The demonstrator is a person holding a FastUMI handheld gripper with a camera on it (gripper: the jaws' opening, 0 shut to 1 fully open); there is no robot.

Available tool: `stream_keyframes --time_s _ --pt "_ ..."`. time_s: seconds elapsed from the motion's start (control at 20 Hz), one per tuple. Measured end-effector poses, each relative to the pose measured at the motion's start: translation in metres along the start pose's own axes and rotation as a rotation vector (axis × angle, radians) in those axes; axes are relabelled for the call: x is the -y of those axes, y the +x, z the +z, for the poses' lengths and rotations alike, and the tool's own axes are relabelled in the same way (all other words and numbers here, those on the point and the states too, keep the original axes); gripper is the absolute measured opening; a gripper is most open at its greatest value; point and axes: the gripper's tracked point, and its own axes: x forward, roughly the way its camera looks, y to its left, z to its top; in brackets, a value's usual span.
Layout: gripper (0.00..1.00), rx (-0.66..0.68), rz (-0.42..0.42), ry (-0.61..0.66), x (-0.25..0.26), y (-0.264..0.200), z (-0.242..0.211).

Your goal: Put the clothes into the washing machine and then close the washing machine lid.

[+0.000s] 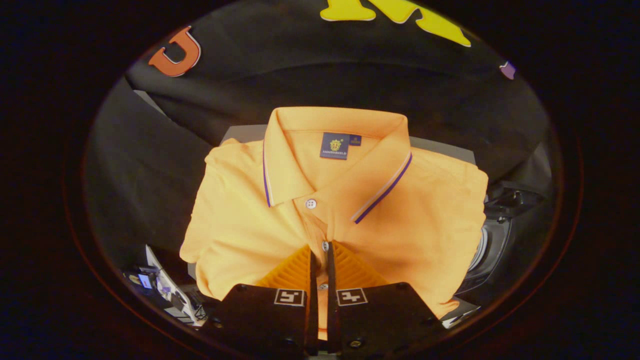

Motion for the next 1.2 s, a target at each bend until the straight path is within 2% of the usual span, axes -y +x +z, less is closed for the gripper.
stream_keyframes --time_s 0.2,0.4,0.65,0.95,1.2 --pt "0.06 0.007 -0.007 -0.027 -0.001 -0.005 0.001" --pt "0.06 0.075 0.001 -0.029 0.003 -0.018 0.008" --pt "0.06 0.174 -0.035 -0.041 0.010 -0.050 0.017" --pt "0.06 0.286 -0.111 -0.037 0.042 -0.095 0.000" --pt "0.06 0.333 -0.155 0.085 0.087 -0.120 -0.032"
